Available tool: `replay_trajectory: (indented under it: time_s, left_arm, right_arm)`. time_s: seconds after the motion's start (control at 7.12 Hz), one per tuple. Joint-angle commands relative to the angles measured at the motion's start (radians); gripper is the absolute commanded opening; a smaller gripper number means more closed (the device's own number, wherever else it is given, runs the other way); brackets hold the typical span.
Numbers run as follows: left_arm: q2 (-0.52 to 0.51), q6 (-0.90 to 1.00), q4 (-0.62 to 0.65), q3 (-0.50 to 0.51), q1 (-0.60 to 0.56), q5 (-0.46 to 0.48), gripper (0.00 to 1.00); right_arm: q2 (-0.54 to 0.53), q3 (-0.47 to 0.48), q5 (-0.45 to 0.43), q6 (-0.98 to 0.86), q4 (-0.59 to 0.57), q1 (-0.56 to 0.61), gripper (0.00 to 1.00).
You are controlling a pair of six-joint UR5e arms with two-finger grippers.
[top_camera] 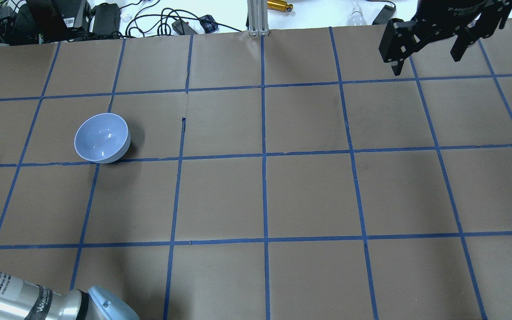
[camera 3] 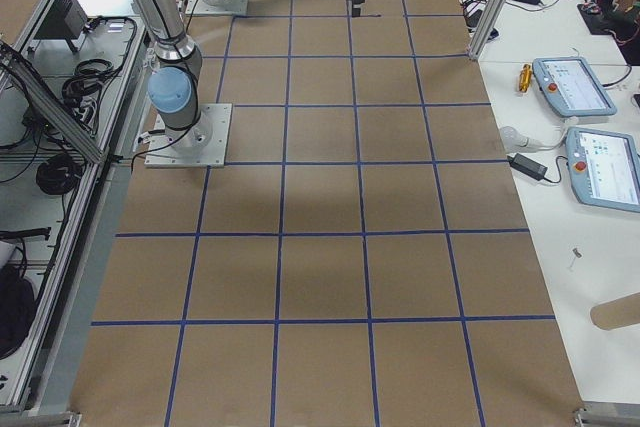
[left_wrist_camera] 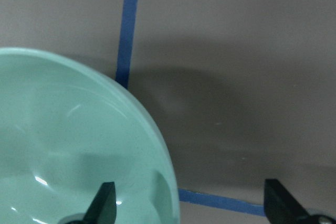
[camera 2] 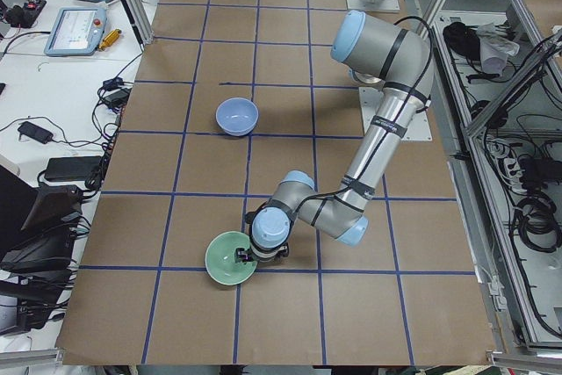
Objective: Stack green bowl on blue bowl
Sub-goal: 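Grasp the mint-green bowl rim with the left gripper near the robot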
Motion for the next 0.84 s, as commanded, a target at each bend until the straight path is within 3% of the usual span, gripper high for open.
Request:
replay_trajectory:
  time_s: [0.0, 0.7]
  left_arm:
    - [-0.007, -0.002, 0.010, 0.000, 0.000, 0.014, 0.01]
    - [-0.004, 0.006, 0.010, 0.000, 0.000, 0.021, 0.00]
  right_arm:
    - [0.000, 0.000, 0.000, 0.000, 0.000, 0.000, 1.00]
    - [0.000, 0.000, 0.000, 0.000, 0.000, -0.001, 1.00]
